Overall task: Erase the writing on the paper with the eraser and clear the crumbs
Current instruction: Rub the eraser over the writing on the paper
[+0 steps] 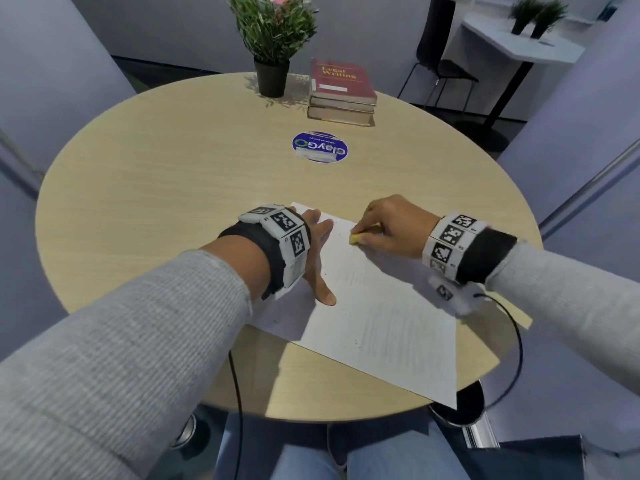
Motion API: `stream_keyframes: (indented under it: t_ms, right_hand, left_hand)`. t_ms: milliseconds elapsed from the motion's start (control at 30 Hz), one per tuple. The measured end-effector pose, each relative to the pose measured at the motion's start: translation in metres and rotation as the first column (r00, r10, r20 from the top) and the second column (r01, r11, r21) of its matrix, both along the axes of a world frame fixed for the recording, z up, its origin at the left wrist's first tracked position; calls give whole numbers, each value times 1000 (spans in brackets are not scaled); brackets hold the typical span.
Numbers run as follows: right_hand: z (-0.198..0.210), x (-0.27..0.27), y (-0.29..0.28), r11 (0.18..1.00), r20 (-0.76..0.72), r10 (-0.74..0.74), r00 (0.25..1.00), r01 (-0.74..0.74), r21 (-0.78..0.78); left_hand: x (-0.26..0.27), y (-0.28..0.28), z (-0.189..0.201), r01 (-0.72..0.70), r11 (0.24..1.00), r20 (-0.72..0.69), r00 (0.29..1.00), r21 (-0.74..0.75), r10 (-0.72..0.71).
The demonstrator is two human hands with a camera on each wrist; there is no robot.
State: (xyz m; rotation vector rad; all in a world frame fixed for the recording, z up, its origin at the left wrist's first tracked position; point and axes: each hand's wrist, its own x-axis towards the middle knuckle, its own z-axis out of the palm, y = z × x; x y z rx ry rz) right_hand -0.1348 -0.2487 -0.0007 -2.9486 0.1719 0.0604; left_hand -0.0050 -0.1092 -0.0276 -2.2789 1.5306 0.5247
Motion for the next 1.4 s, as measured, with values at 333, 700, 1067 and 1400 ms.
stream_keyframes:
  t_ms: [333, 700, 1067, 1400]
  right_hand:
    - [-1, -12, 12, 990, -15, 110, 994, -109, 84]
    - [2, -10, 10, 989, -20, 129, 991, -127, 75]
    - [1, -14, -4, 996, -26, 43, 999, -41, 74]
    - [-2, -29, 22, 962, -51, 225, 973, -213, 170]
  left_hand:
    - [-5, 2, 10, -45, 998, -20, 999, 50, 46]
    - [-6, 4, 11, -23, 1000, -26, 999, 16, 23]
    - [-6, 3, 9, -36, 999, -23, 999, 28, 37]
    - [-10, 5, 14, -32, 999, -14, 999, 41, 33]
